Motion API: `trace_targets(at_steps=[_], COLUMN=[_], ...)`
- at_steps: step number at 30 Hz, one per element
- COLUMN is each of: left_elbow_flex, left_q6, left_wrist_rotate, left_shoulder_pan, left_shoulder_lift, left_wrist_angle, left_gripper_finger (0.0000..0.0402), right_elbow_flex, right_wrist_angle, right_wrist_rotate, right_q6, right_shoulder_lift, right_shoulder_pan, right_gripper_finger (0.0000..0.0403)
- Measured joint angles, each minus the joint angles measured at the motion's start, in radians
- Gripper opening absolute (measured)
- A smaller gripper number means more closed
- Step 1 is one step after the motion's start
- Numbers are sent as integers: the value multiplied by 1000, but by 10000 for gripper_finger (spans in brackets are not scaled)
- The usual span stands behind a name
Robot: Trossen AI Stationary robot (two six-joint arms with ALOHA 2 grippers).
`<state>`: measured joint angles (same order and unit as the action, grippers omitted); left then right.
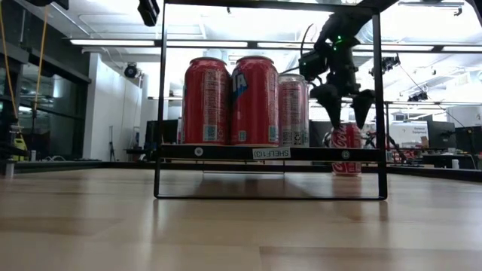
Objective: Place canned beverage on shelf
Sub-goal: Stack the red soda can on the top of the red soda can
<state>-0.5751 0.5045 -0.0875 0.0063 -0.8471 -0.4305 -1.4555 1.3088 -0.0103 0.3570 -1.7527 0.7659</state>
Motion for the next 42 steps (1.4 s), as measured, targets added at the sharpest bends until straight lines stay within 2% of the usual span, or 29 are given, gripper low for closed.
trace_targets(at_steps=[7,17,20,22,26,28,32,37,42], left_elbow_flex=[0,0,0,0,0,0,0,0,0], left_q6=[0,19,21,34,34,33,27,26,26], left_wrist_rotate=[0,0,0,0,0,0,1,1,2], left_shoulder_pan=[0,0,0,0,0,0,0,0,0], left_shoulder_lift=[0,0,0,0,0,0,0,0,0], left_wrist_angle=[0,0,0,0,0,0,0,0,0], left_gripper_finger=[0,0,0,0,0,0,0,0,0], right_elbow_flex=[-74,-107,-103,-102,-102,-101,-101,-101,-101], right_wrist_angle=[69,121,116,109,74,60,50,50,50], right_wrist_rotate=[-6,-15,-15,-7,85,85,59,52,52], right_q6=[-526,-1105,-1154,-1139,-1041,-1044,-1104,-1309,-1414], right_shoulder_lift=[0,0,-1,-1,-1,-1,-1,-2,-2], right_shoulder_pan=[0,9,13,15,33,39,43,41,41], right_gripper_finger=[364,364,364,364,364,364,364,364,364])
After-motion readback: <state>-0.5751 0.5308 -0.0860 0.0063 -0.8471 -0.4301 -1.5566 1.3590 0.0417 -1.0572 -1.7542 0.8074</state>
